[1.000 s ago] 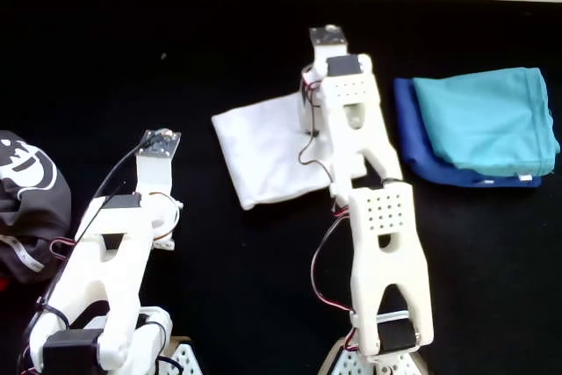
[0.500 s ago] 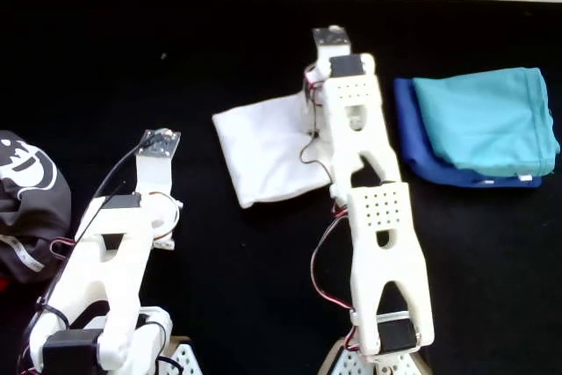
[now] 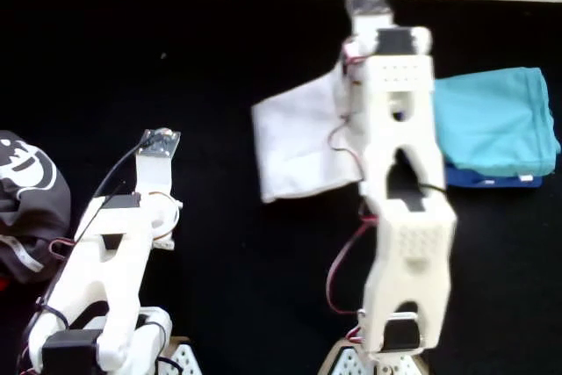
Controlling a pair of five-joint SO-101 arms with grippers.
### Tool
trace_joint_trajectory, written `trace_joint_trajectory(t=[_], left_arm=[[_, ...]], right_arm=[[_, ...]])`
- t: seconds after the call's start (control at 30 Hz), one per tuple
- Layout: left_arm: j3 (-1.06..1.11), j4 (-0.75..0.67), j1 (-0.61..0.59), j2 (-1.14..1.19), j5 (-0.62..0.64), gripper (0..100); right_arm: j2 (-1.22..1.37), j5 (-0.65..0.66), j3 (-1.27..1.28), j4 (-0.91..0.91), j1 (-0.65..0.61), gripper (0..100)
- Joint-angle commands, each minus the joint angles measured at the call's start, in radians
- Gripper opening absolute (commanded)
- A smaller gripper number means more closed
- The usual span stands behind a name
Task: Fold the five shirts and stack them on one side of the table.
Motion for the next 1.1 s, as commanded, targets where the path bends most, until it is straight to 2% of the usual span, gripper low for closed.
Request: trace_joint_trajectory(t=[0.0, 0.17, 0.3, 0.47, 0.67, 0.8, 0.97, 1.07], left_arm=[[-0.001, -0.044, 0.007, -0.002, -0.003, 1], [-0.001, -0.044, 0.007, -0.002, -0.003, 1], [-0.001, -0.044, 0.007, -0.002, -0.003, 1], [-0.001, -0.044, 0.007, -0.002, -0.003, 1], [-0.001, -0.044, 0.007, -0.002, -0.003, 1], [-0.001, -0.044, 0.007, -0.002, -0.003, 1], [-0.001, -0.044, 0.007, -0.002, -0.003, 1], [-0.001, -0.044, 0.007, -0.002, -0.003, 1]], right_arm=[[-0.242, 0.087, 0.093, 0.007, 0.093, 0.5], [-0.265, 0.226, 0.099, -0.007, 0.246, 0.5], [-0.205, 0.324, 0.094, -0.117, 0.371, 0.5], [-0.01, 0.377, 0.094, -0.209, 0.429, 0.5], [0.142, 0.377, 0.091, -0.205, 0.426, 0.5], [0.05, 0.377, 0.015, -0.142, 0.389, 0.5], [-0.082, 0.379, -0.205, -0.012, 0.291, 0.5], [-0.142, 0.381, -0.303, 0.001, 0.263, 0.5]])
